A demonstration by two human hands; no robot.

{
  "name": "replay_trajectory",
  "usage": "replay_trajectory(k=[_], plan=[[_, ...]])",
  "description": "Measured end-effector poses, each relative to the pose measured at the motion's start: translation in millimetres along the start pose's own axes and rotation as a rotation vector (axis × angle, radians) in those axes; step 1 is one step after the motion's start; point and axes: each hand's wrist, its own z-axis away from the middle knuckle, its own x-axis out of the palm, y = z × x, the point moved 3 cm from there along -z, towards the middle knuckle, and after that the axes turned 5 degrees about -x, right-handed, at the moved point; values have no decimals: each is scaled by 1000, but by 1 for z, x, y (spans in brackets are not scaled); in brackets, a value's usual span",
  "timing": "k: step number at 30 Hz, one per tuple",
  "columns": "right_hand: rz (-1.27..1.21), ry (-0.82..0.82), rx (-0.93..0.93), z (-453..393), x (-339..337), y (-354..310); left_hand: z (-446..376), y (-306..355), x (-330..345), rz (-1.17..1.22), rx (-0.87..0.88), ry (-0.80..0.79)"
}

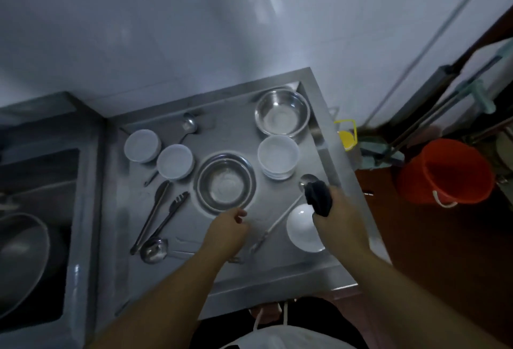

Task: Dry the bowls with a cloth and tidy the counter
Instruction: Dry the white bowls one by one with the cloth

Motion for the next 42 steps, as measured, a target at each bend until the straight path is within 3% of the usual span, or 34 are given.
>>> replay_trajectory(k=[4, 10, 20, 26, 32, 42], plan=[[109, -135, -167, -7, 45, -54, -6, -42, -50, -175, -20, 37], [276, -314, -267, -15, 134, -111, -37, -96, -109, -193, -27, 52], [512, -409, -301, -44, 252, -166, -132, -133, -199, -397, 72, 133], [586, -395, -228, -61, 286, -175, -199, -130, -218, -279, 74, 139], [572, -413, -147, -70, 300, -169, -249, -122, -207, -45, -61, 38], [456, -365, -30, -62, 292, -158, -265, -116, -208, 160, -160, 79]])
